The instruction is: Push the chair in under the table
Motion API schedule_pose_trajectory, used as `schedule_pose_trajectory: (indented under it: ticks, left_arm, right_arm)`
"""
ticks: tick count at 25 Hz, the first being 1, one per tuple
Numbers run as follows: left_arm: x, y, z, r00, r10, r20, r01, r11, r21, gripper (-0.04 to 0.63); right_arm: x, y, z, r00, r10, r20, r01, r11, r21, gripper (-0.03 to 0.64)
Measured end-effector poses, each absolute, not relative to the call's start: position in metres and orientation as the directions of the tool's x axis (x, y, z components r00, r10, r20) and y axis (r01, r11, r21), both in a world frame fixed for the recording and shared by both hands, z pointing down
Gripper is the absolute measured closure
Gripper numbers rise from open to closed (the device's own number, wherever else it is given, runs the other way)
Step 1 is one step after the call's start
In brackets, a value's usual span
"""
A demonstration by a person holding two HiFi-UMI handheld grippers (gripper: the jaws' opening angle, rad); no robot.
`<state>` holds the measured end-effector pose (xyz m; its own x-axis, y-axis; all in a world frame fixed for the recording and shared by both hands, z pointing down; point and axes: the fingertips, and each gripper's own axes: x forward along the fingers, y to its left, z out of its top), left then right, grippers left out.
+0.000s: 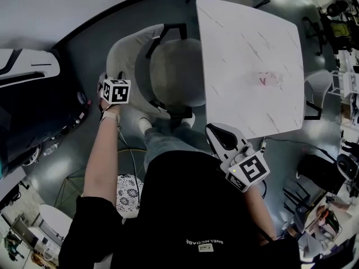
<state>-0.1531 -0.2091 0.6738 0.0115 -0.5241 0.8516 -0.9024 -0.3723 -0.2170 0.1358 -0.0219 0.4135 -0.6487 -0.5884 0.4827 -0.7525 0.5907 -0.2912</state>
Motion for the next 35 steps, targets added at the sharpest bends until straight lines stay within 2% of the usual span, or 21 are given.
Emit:
schedule_pose_trajectory:
  ticks: [9,10,11,12,13,26,35]
  left_arm:
    - [-0.152,-0.207,0.676,0.054,-0.491,0.869,-0.911,-0.380,-0.159,0.410]
    - [-0.153,-0.207,0.674,0.054,-0.494,0.868,-0.909,-0.383,-0.162,0.379]
    - [-0.153,-0.207,0.672,0.054,-0.498,0.865,-0.904,-0.392,-0.169,0.300]
    - [-0.152,-0.206,0.668,0.061,-0.501,0.863,-0.897,-0.407,-0.173,0.251]
    - [-0.150,-0.204,0.665,0.072,-0.502,0.862,-0.890,-0.422,-0.171,0.241]
    - [-0.129,-0.140,0.580,0.209,-0.597,0.775,-0.896,-0.434,-0.093,0.239]
    - [-0.100,-0.094,0.487,0.331,-0.675,0.659,-0.906,-0.422,0.023,0.239]
  right_arm:
    - [0.132,-0.019,0.411,-0.651,-0.597,0.469,-0.752,0.592,-0.291,0.606]
    - [0.131,-0.019,0.410,-0.652,-0.597,0.467,-0.751,0.594,-0.290,0.606]
    - [0.129,-0.018,0.410,-0.654,-0.597,0.465,-0.750,0.595,-0.289,0.606]
    - [0.128,-0.018,0.409,-0.655,-0.597,0.463,-0.748,0.597,-0.288,0.606]
    - [0.127,-0.018,0.409,-0.656,-0.597,0.462,-0.747,0.598,-0.288,0.606]
    - [0.099,-0.031,0.396,-0.694,-0.602,0.396,-0.718,0.620,-0.316,0.606]
    - [0.074,-0.051,0.385,-0.735,-0.595,0.326,-0.678,0.656,-0.332,0.606]
